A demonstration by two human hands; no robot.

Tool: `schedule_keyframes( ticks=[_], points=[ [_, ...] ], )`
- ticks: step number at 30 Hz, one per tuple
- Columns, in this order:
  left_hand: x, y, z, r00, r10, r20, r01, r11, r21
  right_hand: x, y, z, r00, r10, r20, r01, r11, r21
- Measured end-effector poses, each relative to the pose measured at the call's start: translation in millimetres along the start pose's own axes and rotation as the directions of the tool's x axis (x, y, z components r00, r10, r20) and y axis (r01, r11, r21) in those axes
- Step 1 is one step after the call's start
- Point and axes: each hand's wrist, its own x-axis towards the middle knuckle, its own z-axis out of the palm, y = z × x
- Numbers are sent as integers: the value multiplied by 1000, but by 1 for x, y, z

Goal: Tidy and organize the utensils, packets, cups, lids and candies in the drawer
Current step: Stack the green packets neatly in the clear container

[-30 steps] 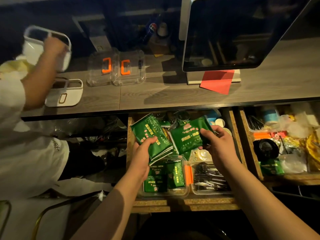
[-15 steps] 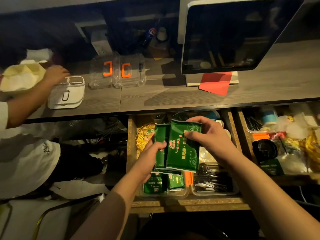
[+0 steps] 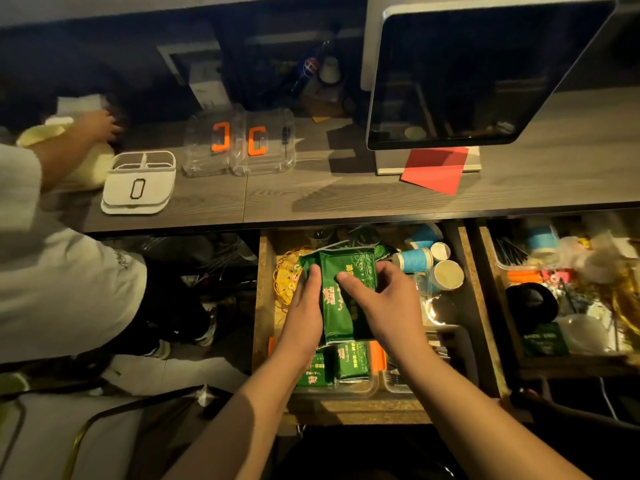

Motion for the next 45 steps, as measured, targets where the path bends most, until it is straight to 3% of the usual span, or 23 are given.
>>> schedule_keyframes(
  ticks=[4,9,14,25,31,39,45],
  points=[
    [1,3,-2,998,3,-60,-3,1000,5,-2,0,-1,989,14,146,-23,998,56],
    [7,-3,-11,999,-4,-40,2,999,-33,2,0,-7,999,-29,25,28,997,70],
    [12,-1,-14,1000,-10,-28,8,996,-87,10,8,-12,996,82,-18,-75,965,250],
    [12,8,-18,999,19,45,-18,1000,-17,7,5,-13,987,116,108,-147,927,344],
    [8,12,-15,998,11,60,-7,998,-63,9,4,-15,989,29,145,-69,956,284],
    [9,17,-23,997,-27,71,35,992,-119,16,8,-21,988,126,91,-151,914,376],
    [7,18,-22,996,50,70,-48,998,-28,11,11,-27,975,156,160,-212,873,440]
  ],
)
